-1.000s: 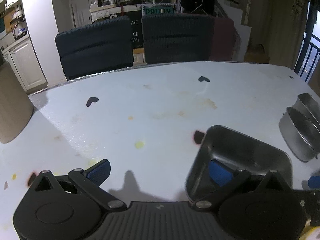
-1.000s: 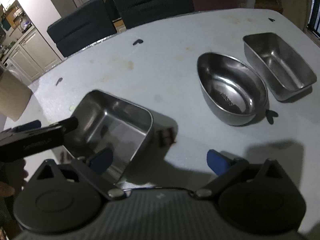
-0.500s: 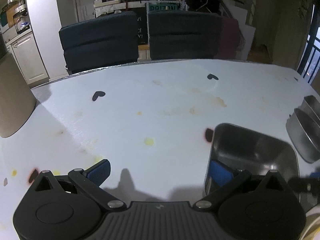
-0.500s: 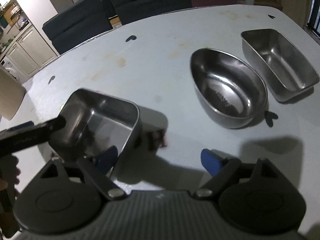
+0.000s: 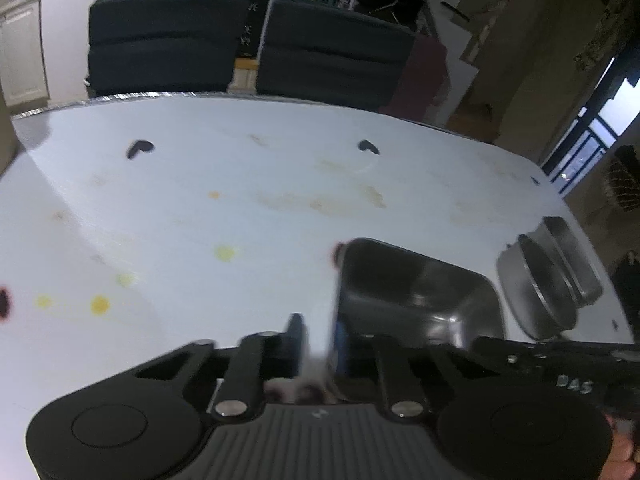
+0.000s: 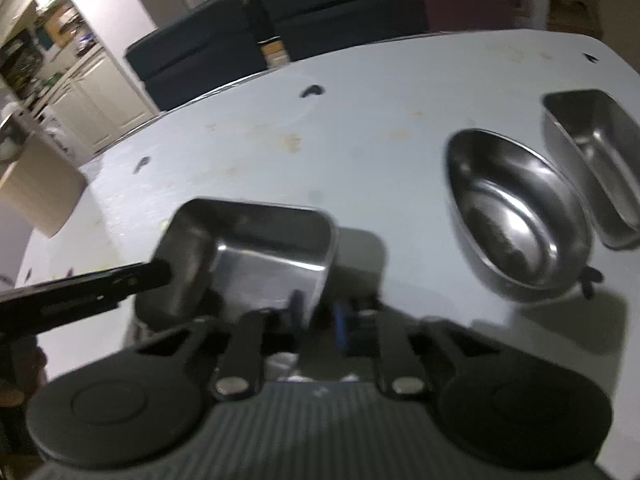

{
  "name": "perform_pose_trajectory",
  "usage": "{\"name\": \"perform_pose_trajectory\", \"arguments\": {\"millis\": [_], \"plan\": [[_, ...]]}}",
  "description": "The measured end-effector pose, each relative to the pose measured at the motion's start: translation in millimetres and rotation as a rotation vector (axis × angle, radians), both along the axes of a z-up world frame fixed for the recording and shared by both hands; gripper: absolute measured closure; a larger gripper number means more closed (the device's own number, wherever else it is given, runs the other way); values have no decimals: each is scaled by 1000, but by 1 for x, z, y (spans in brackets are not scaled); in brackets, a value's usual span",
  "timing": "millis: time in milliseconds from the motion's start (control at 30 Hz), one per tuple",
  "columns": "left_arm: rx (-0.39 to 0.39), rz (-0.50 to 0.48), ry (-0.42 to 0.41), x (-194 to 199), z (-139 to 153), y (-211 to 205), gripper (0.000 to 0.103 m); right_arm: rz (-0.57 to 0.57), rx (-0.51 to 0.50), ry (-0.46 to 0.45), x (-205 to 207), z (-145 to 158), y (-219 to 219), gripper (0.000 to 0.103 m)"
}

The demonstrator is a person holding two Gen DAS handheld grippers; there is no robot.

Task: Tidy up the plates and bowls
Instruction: 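Close both grippers on the square steel tray rim and lift it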

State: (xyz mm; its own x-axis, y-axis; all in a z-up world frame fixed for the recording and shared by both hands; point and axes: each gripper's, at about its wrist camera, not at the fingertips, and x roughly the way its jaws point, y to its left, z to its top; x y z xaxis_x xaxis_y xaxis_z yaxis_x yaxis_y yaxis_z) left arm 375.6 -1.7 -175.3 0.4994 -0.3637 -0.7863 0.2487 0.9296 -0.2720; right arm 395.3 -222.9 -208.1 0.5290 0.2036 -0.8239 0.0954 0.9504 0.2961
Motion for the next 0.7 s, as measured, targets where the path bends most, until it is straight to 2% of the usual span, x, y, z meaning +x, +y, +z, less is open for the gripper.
{"name": "perform_pose_trajectory", "arguments": {"millis": [167,300,467,700], "plan": [[-7,2,31,-5,2,-1,99,6,-17,-3,0,3,6,91],[11,6,-26,-18,24,2,99,17,-20,-28,-4,13,8,93],[29,42,-90,-48,57,25,98,36,26,-85,-17,31,17,94],[67,103,-124,-104,88,66,98,119,67,-131,-46,55,52,94]]}}
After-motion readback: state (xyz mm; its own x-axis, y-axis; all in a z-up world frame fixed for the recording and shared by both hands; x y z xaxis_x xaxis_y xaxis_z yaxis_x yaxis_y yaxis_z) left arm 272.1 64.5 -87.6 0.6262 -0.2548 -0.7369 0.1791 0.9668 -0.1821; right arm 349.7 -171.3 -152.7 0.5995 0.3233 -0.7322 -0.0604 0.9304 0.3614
